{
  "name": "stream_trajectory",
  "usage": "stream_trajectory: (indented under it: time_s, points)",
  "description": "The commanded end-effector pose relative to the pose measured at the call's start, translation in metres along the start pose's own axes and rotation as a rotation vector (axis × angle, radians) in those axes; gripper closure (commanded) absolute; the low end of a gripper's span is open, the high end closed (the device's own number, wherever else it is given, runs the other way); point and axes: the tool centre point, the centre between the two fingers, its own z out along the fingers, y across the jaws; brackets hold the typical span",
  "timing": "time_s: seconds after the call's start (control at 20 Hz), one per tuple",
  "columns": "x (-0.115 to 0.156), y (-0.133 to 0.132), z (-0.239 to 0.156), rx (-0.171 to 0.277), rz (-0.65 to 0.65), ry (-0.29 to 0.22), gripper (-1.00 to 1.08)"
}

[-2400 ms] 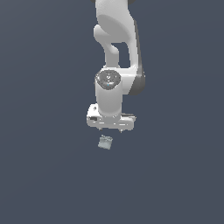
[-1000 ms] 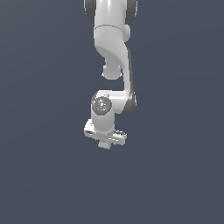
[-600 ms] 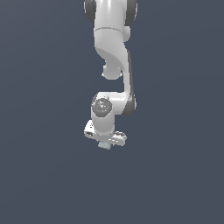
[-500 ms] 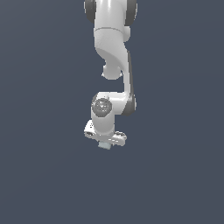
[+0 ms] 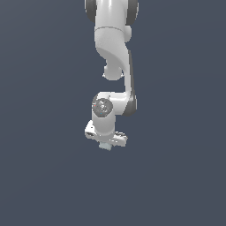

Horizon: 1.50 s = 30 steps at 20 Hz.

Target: Pick up the object and move it to a goal position.

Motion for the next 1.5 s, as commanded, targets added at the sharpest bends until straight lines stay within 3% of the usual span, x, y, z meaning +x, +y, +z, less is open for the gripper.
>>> stream_trajectory:
  time_s: [0.0,0.6,1.45]
  points:
    - [-0.001,0.003,-0.004,0.000,0.000,0.001,1.08]
    - [-0.026,0.043,-0.062,0.001,0.001,0.001,1.08]
    - [-0.089,0.149,-0.215,0.003,0.002,0.000,1.08]
